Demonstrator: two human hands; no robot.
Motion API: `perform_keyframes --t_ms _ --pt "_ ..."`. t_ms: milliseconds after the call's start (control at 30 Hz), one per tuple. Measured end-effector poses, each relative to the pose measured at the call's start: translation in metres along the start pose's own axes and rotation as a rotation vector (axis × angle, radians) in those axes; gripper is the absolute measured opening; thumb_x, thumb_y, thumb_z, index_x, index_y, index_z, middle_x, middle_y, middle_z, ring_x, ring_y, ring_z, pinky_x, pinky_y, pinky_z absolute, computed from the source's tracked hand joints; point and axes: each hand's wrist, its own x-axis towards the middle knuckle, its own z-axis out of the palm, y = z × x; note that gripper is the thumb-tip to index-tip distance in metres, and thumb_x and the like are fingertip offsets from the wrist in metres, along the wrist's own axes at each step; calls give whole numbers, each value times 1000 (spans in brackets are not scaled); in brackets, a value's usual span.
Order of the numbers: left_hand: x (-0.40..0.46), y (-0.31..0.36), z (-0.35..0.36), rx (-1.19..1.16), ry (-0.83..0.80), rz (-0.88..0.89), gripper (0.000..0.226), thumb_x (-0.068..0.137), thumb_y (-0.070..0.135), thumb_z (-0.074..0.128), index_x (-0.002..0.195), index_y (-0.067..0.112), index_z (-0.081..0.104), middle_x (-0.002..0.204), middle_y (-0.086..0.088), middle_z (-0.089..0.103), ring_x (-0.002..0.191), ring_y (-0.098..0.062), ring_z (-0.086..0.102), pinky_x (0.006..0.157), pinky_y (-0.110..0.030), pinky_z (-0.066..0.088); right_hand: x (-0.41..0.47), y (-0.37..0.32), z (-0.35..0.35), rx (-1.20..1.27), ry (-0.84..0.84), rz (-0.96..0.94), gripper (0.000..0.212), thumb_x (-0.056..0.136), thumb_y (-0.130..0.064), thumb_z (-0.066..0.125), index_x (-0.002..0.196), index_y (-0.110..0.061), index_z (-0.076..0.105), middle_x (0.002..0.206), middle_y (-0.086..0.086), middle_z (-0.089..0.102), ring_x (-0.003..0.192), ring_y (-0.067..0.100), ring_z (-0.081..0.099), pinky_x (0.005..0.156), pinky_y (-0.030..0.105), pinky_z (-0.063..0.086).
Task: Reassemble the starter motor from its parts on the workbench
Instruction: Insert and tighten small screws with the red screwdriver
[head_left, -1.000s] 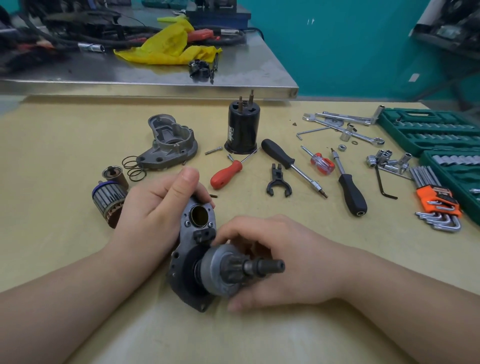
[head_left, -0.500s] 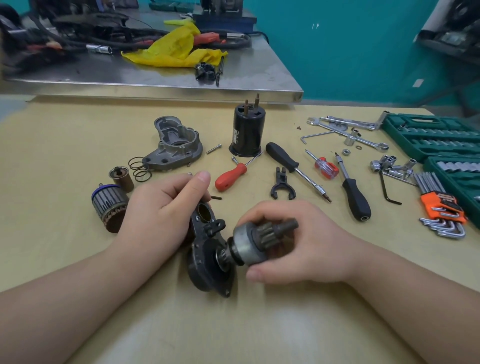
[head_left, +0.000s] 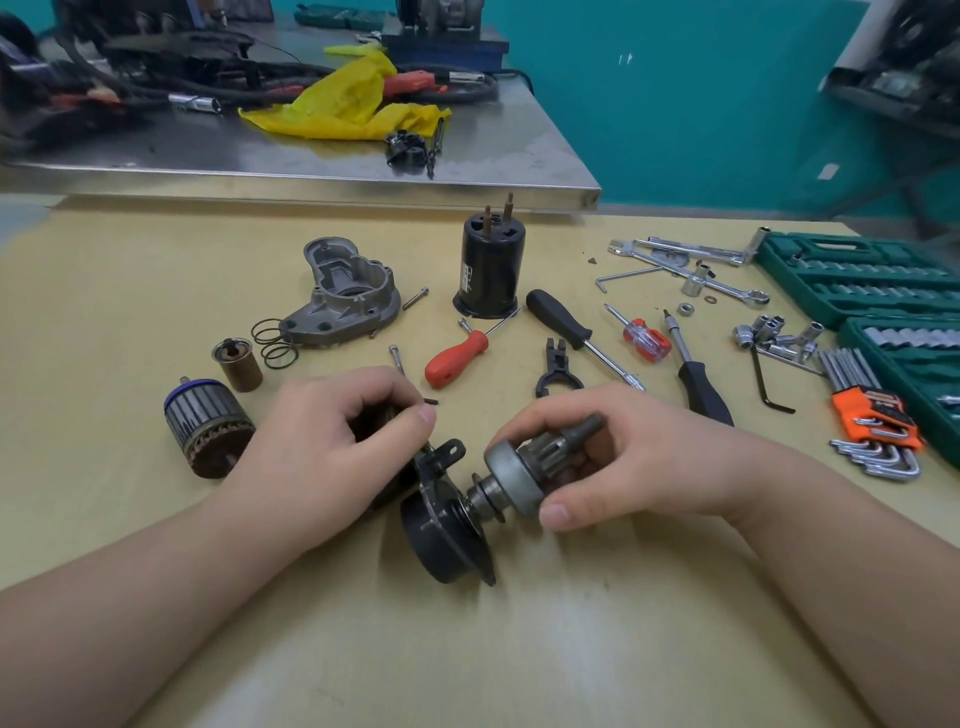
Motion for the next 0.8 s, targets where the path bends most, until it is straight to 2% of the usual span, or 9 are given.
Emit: perform_keyframes --t_ms 100,200,333,467,533,667,800 --pt "-1 1 0 50 -3 25 40 79 67 54 86 33 75 77 9 72 74 -15 66 62 -31 50 1 1 -1 -1 5 11 49 75 -32 90 121 -33 75 106 1 75 89 23 69 80 41 59" --pt "-1 1 2 112 8 59 36 82 68 53 81 38 72 81 16 71 79 -9 66 62 -27 45 0 2 -5 -2 31 21 41 75 -35 89 113 -33 76 97 -4 75 82 12 68 72 29 57" --pt "2 -2 3 168 24 125 36 88 65 52 82 36 71 93 19 69 96 -3 65 74 -16 44 1 6 -8 15 43 28 32 74 -39 89 102 -28 77 90 -5 74 81 8 69 71 22 55" --pt "5 -6 3 195 1 142 40 94 68 47 90 37 72 97 18 68 100 -2 64 84 -26 49 3 7 -11 -38 79 69 33 73 -50 86 99 -32 76 87 -5 71 78 12 65 70 31 53" --pt "6 -6 2 207 -12 135 40 96 67 45 96 38 73 97 20 70 102 0 63 87 -26 49 2 7 -14 -93 92 95 36 72 -56 83 99 -32 76 85 -5 69 75 14 62 68 34 51" --pt "5 -6 2 292 -44 168 39 103 55 44 111 36 77 102 22 74 105 -3 61 94 -36 51 1 8 -16 -197 82 77 30 79 -53 81 100 -32 78 89 -7 73 78 9 65 73 32 54" --pt "3 -4 1 315 -55 182 42 103 55 42 119 36 77 106 23 74 108 -4 61 96 -39 52 0 10 -16 -294 74 50 40 77 -69 73 99 -36 79 86 -4 73 75 9 65 68 31 52"
